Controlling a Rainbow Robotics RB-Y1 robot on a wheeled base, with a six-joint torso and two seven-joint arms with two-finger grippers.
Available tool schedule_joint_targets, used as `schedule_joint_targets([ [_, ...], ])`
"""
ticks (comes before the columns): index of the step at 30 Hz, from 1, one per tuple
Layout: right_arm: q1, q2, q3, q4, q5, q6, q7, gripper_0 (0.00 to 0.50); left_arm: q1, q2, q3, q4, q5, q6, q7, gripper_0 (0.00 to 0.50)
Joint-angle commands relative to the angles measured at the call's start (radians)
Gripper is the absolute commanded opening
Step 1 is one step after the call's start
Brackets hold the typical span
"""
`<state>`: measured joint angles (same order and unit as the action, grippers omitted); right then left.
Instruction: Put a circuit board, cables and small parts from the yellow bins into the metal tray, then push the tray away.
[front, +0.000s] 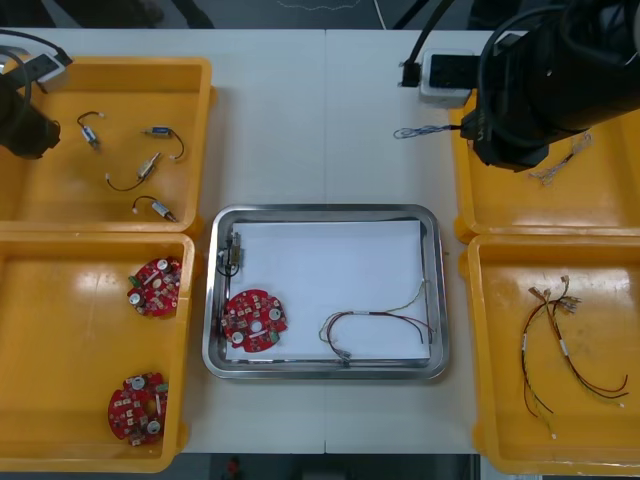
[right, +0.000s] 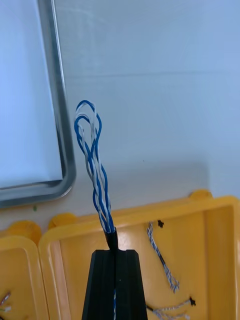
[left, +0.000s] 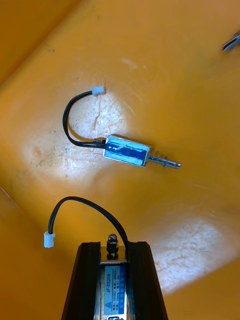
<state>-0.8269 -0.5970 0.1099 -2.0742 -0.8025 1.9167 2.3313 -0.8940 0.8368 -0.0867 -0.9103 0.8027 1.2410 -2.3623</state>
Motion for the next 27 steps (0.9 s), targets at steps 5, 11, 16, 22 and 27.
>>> schedule_joint_targets([
  [5, -0.006, 0.063, 0.205, -0.058, 0.005, 0.003, -0.219, 0.0, 0.021, 0.05, 0.061, -0.182, -0.039, 0.149, 0.339, 0.0],
  [11, -0.006, 0.085, 0.344, -0.055, 0.062, 0.003, -0.326, 0.0, 0.081, 0.045, 0.065, -0.361, -0.053, 0.245, 0.502, 0.0],
  [16, -0.006, 0.085, 0.471, -0.021, 0.128, 0.003, -0.386, 0.0, 0.118, 0.03, 0.082, -0.51, -0.076, 0.353, 0.62, 0.0],
  [22, -0.006, 0.085, 0.55, 0.095, 0.158, -0.114, -0.391, 0.0, 0.136, -0.008, 0.09, -0.653, -0.12, 0.462, 0.747, 0.0],
  [27, -0.006, 0.085, 0.599, 0.169, 0.178, -0.225, -0.395, 0.0, 0.141, -0.047, 0.091, -0.743, -0.151, 0.537, 0.828, 0.0],
])
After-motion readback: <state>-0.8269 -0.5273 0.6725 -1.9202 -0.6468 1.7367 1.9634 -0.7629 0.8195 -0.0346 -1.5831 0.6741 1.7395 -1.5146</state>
